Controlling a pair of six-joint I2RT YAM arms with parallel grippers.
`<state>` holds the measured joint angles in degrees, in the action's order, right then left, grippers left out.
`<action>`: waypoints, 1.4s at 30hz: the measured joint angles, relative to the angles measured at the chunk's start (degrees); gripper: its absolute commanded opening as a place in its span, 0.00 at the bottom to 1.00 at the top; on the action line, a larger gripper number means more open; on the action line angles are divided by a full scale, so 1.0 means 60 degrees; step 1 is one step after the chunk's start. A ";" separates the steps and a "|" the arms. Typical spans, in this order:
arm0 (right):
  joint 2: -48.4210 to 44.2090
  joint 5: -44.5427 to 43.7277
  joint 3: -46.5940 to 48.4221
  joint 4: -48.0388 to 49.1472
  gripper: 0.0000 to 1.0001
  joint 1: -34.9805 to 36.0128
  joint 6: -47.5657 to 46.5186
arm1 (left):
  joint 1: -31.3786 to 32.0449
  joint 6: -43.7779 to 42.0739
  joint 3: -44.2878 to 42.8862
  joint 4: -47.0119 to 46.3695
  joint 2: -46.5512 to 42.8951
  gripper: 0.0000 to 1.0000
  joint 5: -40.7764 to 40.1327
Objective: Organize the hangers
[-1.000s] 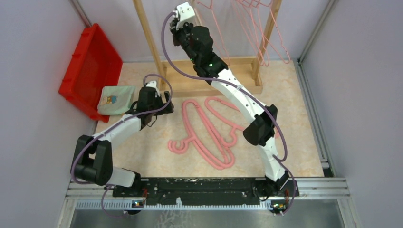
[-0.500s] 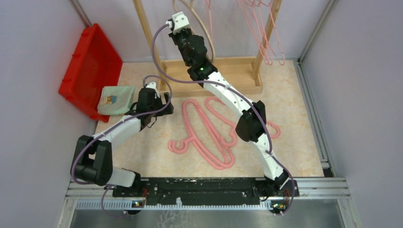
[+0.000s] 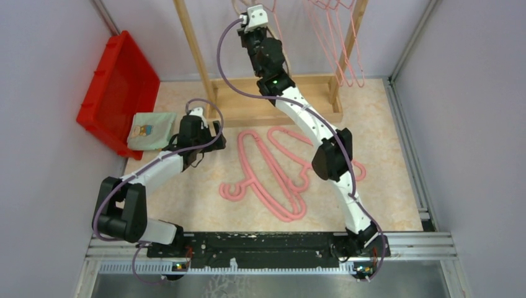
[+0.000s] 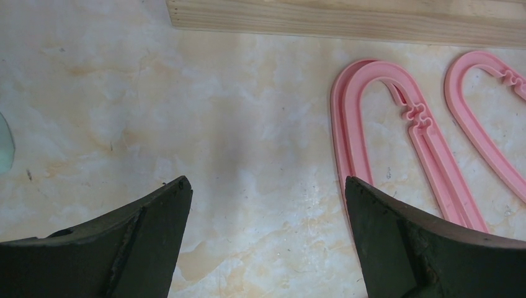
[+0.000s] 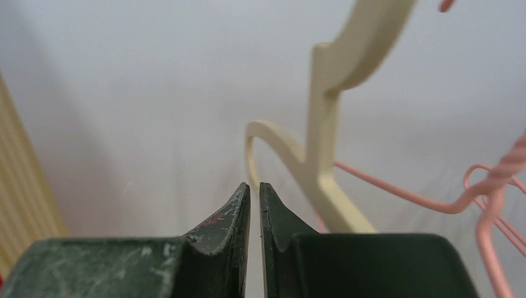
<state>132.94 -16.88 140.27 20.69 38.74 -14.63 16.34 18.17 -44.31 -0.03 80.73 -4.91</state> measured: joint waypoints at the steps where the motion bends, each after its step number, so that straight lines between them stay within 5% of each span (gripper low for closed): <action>1: 0.0000 -0.0036 0.0000 -0.0004 0.11 -0.0095 0.0066 | 0.0000 0.0004 0.0011 -0.0004 0.0000 0.98 0.0007; 25: -0.1974 -0.2138 -0.2146 0.1038 0.10 -0.1359 -0.0739 | 0.0000 0.0087 0.0525 0.0004 -0.0146 0.98 0.0076; 42: -0.3683 -0.3548 -0.5089 0.1206 0.10 -0.2747 -0.1129 | -0.0018 0.0178 0.0572 0.0018 -0.0335 0.98 0.0080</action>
<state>110.85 -38.17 109.73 27.92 22.26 -21.41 16.23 19.25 -40.88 0.08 78.72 -4.43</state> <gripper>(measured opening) 0.103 0.985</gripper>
